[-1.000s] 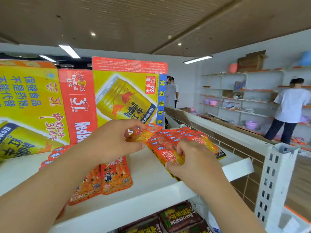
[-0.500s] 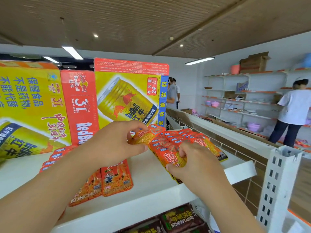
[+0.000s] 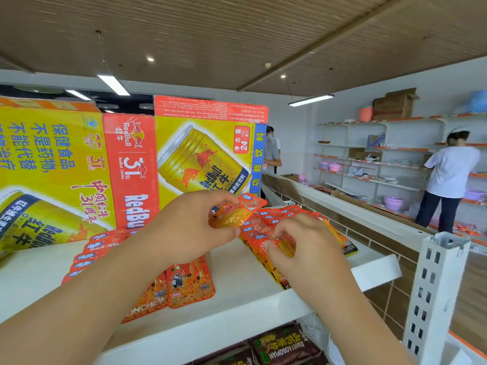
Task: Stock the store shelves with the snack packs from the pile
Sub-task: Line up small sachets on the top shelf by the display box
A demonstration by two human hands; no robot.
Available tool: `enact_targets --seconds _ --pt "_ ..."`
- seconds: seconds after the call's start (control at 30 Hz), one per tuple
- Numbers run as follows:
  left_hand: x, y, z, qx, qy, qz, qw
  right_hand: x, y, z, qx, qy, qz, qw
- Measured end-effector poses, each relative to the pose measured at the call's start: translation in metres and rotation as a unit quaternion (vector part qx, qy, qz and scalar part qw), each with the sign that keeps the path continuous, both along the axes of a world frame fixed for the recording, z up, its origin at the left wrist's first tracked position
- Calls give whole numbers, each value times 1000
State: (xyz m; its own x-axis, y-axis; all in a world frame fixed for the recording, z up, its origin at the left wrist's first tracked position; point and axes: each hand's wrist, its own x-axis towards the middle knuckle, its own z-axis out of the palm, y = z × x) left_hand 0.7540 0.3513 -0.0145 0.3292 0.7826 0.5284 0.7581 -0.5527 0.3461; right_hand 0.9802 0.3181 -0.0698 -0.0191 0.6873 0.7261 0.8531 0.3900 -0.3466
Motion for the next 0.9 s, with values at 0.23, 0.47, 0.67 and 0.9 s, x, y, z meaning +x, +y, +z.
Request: enact_targets --seconds 0.23,0.47,0.67,0.9 --pt "3 -6 1 93 17 -10 995 -34 1 22 2 -10 41 999" --pt "2 -11 3 140 -4 -64 988 -34 10 34 -16 48 6 999" --pt "10 -20 3 149 0 -113 982 -26 8 40 -4 25 -20 999" --pt "16 -22 -1 114 30 -132 984 -12 7 39 5 5 -64 998"
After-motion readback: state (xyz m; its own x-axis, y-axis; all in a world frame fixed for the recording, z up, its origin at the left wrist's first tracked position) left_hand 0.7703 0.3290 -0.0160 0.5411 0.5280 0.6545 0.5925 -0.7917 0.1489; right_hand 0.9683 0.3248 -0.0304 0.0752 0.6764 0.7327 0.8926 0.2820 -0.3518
